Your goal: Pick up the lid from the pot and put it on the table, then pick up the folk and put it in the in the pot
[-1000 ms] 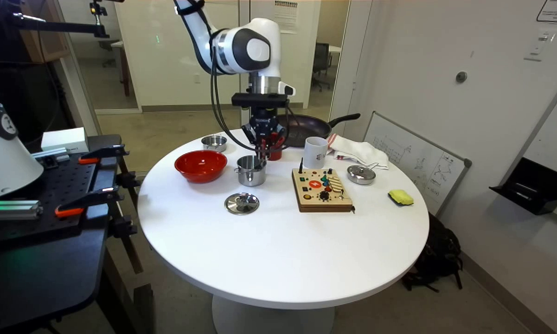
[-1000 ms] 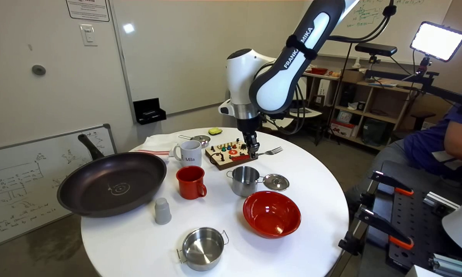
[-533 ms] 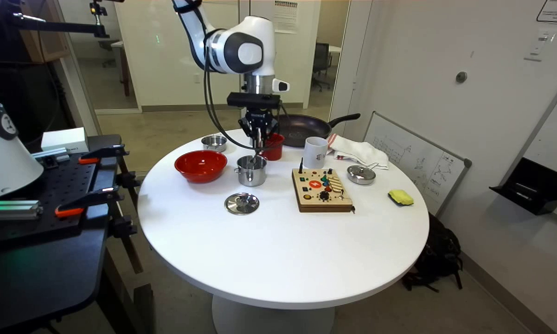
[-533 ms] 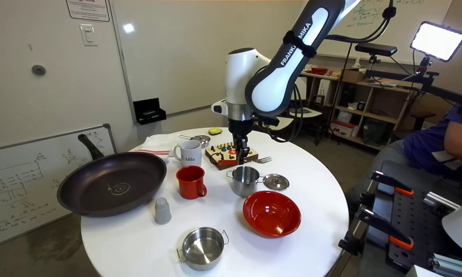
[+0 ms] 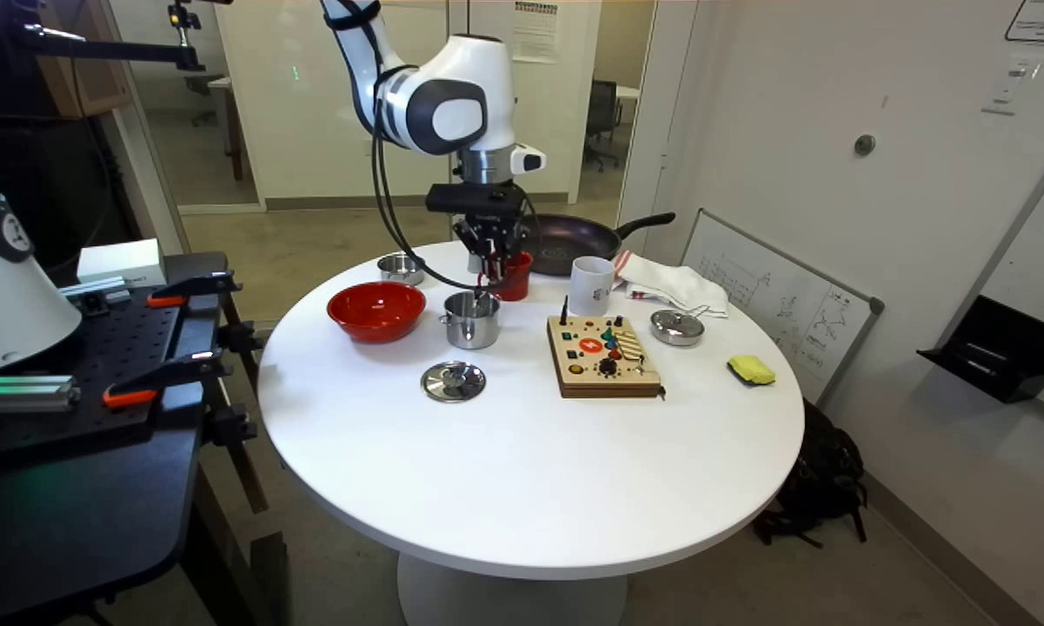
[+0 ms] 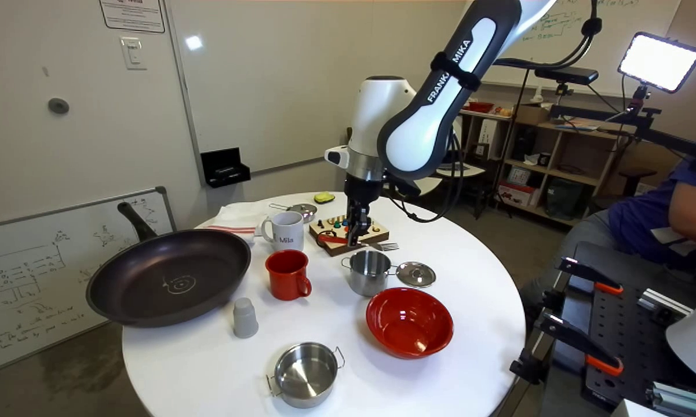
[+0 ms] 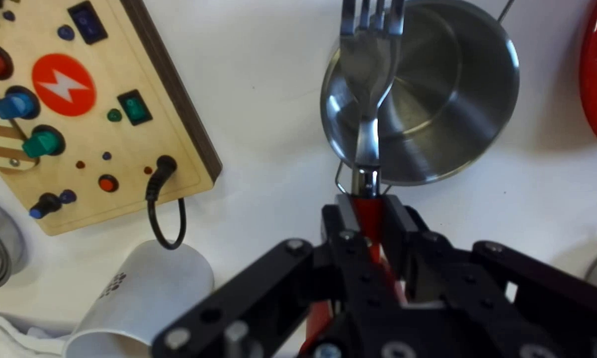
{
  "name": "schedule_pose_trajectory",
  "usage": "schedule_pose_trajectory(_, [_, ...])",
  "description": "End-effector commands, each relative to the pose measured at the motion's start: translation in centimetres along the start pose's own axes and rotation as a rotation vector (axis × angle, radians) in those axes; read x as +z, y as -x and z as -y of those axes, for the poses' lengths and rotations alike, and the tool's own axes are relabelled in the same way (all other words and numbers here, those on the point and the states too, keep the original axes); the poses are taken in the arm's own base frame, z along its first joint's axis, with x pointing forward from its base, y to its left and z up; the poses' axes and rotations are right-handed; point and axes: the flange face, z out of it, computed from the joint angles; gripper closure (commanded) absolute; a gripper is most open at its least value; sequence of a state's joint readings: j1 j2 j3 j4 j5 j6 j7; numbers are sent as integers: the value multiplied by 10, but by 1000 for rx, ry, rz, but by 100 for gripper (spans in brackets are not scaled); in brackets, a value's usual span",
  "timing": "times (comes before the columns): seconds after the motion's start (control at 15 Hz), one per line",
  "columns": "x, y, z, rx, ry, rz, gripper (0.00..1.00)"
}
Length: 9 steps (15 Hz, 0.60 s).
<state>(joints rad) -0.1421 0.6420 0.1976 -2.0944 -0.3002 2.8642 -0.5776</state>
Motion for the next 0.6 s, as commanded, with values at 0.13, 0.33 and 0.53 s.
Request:
schedule_pose_trajectory(0.13, [-1, 2, 4, -14, -3, -111, 93])
schedule_pose_trajectory(0.33, [-6, -3, 10, -41, 9, -151, 93])
schedule_pose_trajectory(0.53, [-8, -8, 15, -54, 6, -177, 93])
